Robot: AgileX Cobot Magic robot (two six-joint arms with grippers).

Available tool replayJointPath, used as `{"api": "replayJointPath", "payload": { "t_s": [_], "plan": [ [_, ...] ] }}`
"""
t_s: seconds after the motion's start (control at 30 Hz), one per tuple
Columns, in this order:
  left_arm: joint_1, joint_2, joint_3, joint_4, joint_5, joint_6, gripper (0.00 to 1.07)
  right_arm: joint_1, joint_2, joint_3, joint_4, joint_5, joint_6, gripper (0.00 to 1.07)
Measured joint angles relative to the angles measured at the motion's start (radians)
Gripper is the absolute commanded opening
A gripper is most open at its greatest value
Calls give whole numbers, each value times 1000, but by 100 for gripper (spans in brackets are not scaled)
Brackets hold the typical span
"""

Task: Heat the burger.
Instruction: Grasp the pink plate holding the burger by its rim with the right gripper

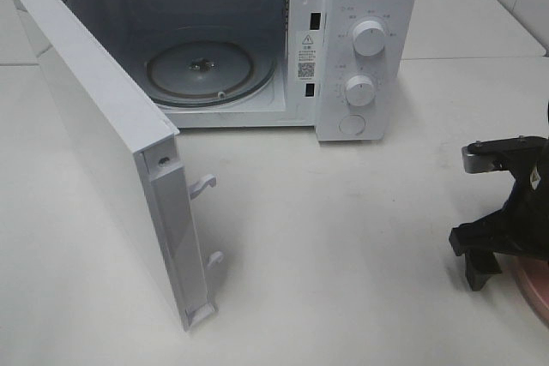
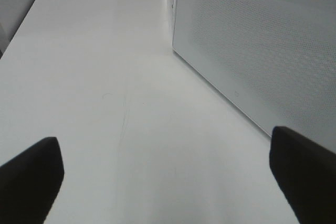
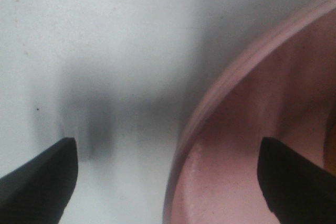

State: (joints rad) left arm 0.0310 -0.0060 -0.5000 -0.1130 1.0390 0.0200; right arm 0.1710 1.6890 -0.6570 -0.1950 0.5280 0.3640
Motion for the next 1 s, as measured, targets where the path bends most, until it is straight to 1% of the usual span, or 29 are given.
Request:
{"api": "replayJointPath", "payload": {
  "t_s": [0.07,0.1,0.17,0.2,0.23,0.27,0.3,0.33,0.37,0.4,0.43,0.47,0.5,0.53,0.57,0.6,0.63,0.7,1.0],
  "plan": [
    [0,0,0,0,0,0,100,-1,18,0,0,-3,-9,81],
    [0,0,0,0,0,0,100,-1,18,0,0,-3,-9,81],
    [0,0,0,0,0,0,100,-1,28,0,0,-14,-9,72],
    [0,0,0,0,0,0,100,-1,28,0,0,-14,-9,72],
    [0,0,0,0,0,0,100,-1,29,0,0,-18,-9,70],
    [0,0,0,0,0,0,100,-3,30,0,4,-19,-9,64],
    [0,0,0,0,0,0,100,-3,30,0,4,-19,-9,64],
    [0,0,0,0,0,0,100,-4,30,0,4,-19,-9,55],
    [0,0,0,0,0,0,100,-4,30,0,4,-19,-9,55],
    [0,0,0,0,0,0,100,-4,30,0,1,-19,-9,50],
    [0,0,0,0,0,0,100,-5,30,0,-4,-19,-9,38],
    [0,0,0,0,0,0,100,-5,30,0,-4,-19,-9,38],
    [0,0,0,0,0,0,100,-5,30,0,-12,-17,-9,25],
    [0,0,0,0,0,0,100,-5,30,0,-12,-17,-9,25],
    [0,0,0,0,0,0,100,-5,30,0,-15,-15,-9,20],
    [0,0,0,0,0,0,100,-5,30,-1,-28,-7,-9,10],
    [0,0,0,0,0,0,100,-5,30,-1,-28,-7,-9,10],
    [0,0,0,0,0,0,100,-6,26,-3,-26,5,-6,0],
    [0,0,0,0,0,0,100,-4,16,-3,-56,21,38,0]
  ]
}}
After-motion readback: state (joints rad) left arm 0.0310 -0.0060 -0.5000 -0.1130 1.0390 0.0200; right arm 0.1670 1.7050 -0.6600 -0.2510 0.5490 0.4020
